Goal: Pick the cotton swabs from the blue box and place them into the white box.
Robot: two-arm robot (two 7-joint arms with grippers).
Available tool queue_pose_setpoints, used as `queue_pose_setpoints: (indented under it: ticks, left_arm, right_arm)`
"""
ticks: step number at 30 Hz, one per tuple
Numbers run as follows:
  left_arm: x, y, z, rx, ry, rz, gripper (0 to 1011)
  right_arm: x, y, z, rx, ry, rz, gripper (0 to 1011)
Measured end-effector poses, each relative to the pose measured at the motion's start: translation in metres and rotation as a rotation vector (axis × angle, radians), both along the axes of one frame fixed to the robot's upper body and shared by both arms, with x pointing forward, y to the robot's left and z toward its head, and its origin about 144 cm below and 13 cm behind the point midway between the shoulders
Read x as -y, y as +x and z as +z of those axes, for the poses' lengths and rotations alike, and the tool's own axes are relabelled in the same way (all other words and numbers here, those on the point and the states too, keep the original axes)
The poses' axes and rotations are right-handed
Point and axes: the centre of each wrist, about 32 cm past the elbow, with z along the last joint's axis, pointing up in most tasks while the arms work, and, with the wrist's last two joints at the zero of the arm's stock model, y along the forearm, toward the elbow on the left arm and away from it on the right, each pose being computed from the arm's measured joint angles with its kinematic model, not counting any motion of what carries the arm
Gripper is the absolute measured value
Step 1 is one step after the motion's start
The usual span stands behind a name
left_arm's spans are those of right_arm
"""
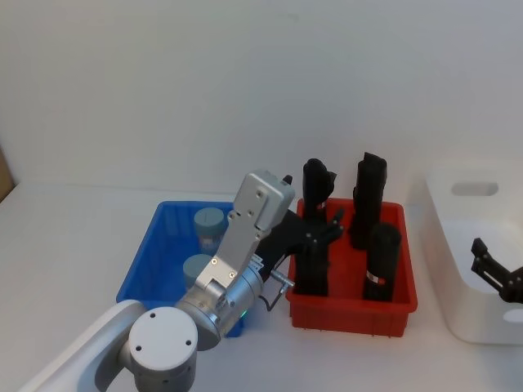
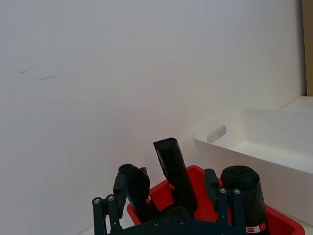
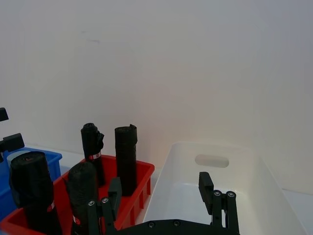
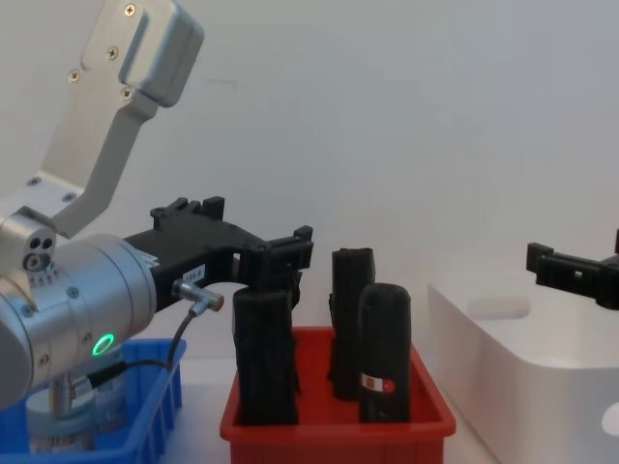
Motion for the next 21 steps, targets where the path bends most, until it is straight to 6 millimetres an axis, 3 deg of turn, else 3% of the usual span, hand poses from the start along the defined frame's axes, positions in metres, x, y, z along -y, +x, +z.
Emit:
queue_pose_setpoints:
  ticks: [21]
  left_arm:
    - [0.0, 0.0, 0.0, 0.0, 0.0, 0.0, 1002]
  right_arm:
    - [0.0, 0.0, 0.0, 0.0, 0.0, 0.0, 1002]
